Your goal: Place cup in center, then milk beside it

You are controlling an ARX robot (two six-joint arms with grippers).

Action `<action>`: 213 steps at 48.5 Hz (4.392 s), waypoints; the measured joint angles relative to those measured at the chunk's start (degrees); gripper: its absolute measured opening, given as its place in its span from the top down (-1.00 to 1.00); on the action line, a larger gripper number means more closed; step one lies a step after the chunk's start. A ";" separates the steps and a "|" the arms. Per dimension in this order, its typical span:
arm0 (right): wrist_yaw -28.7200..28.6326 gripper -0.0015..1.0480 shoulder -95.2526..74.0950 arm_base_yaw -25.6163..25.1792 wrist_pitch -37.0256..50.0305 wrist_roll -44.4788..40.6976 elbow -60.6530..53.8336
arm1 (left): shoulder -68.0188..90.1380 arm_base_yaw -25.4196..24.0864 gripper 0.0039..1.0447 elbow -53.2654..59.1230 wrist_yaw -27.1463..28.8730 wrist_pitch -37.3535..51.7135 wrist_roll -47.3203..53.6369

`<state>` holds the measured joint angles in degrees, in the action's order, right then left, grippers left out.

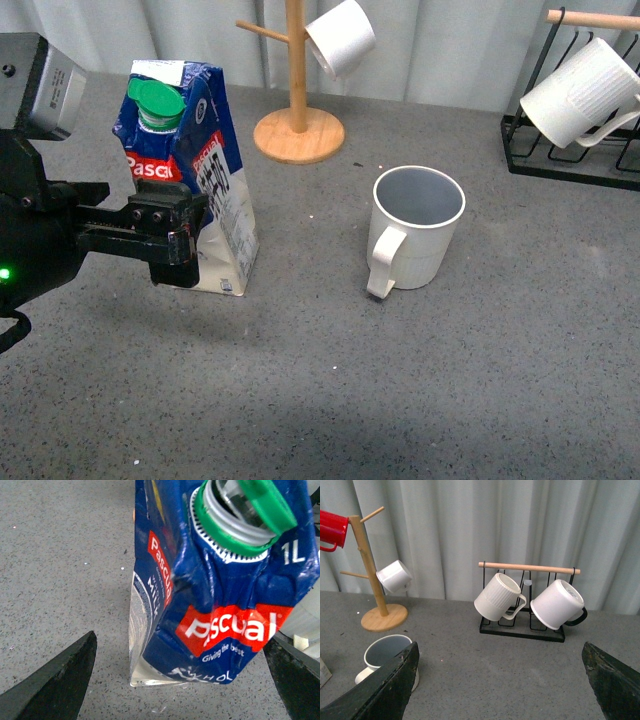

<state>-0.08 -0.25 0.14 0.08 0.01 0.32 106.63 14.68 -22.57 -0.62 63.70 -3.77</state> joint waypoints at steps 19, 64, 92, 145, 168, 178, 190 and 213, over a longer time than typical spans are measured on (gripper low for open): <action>0.00 -0.82 0.00 0.00 0.00 0.00 0.00 | 0.81 0.00 -0.76 -3.91 0.46 -2.10 -1.62; 0.00 -0.82 0.00 0.00 0.00 0.00 0.00 | 4.07 12.15 0.92 -13.35 10.49 -2.60 -4.98; 0.00 -0.82 0.00 0.00 0.00 0.00 0.00 | 9.14 16.96 0.92 -18.38 14.29 -0.83 -11.80; 0.00 -0.82 0.00 0.00 0.00 0.00 0.00 | 1.66 11.98 -0.88 -19.65 17.68 -2.27 -11.58; 0.00 -0.82 0.00 0.00 0.00 0.00 0.00 | -3.72 -1.95 -0.72 -10.36 14.32 2.12 -6.25; 0.00 -0.82 0.02 0.00 0.00 0.00 0.00 | -10.54 -4.28 -0.13 -0.94 10.54 8.20 1.18; 0.00 -0.82 0.04 0.00 0.00 0.00 0.00 | -27.78 -8.26 0.90 9.62 7.02 1.92 2.91; 0.00 -0.82 0.04 0.00 0.00 0.00 0.00 | -53.66 -14.51 0.93 20.04 0.66 -14.05 3.39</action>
<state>-0.08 -0.21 0.14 0.08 0.01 0.32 52.97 0.16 -2.52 0.03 49.65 -0.38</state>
